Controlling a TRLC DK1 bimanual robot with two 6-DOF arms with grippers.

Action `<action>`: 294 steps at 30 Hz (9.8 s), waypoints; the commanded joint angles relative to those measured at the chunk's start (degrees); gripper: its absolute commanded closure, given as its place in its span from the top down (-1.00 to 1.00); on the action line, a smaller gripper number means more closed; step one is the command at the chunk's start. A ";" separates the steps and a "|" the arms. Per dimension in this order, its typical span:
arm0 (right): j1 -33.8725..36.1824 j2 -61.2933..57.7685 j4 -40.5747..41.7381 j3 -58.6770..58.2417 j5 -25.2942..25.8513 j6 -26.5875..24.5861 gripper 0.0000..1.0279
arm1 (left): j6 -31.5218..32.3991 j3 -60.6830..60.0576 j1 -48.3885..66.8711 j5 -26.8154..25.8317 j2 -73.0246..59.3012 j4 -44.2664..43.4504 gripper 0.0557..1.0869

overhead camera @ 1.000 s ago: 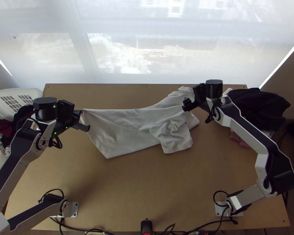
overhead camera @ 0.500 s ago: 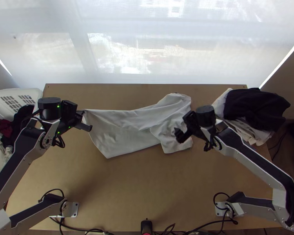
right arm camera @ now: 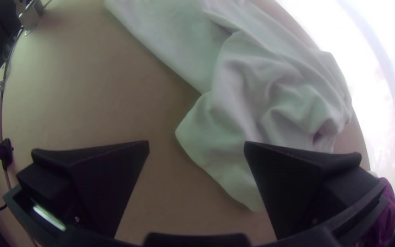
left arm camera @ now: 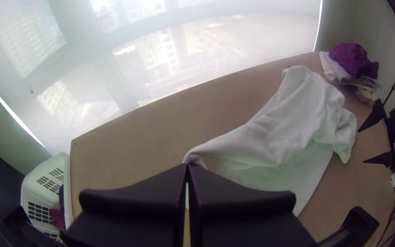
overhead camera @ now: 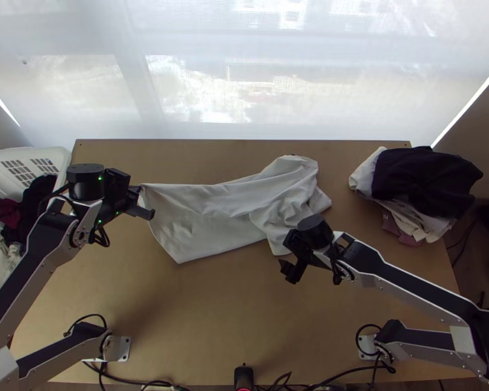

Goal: Fold the t-shirt

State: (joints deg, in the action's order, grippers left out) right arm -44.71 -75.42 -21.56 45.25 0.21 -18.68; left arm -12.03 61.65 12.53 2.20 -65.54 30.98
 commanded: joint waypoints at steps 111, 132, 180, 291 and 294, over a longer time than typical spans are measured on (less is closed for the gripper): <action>5.42 10.47 -19.22 86.67 16.58 -22.02 -0.95 | -11.17 56.74 -1.90 -7.47 14.39 14.02 -0.94; 6.65 10.47 -5.60 89.57 17.72 -18.06 -0.95 | -7.30 56.65 -10.07 -8.52 14.74 9.18 -0.94; 11.13 17.23 -10.43 41.49 1.90 7.16 -0.95 | 3.51 9.28 -5.50 -17.93 16.14 7.34 -0.94; 26.95 -34.36 9.70 48.44 -3.64 9.71 -0.95 | 6.32 3.04 -13.94 -3.16 -34.57 -41.53 -0.94; 27.13 -32.69 10.14 46.06 -3.64 9.89 -0.95 | 6.23 2.25 -14.03 -3.25 -33.87 -41.53 -0.94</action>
State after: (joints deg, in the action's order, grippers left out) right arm -17.85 -111.72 -12.45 96.77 -3.51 -9.28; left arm -5.78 66.74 -1.21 -0.84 -101.80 -10.11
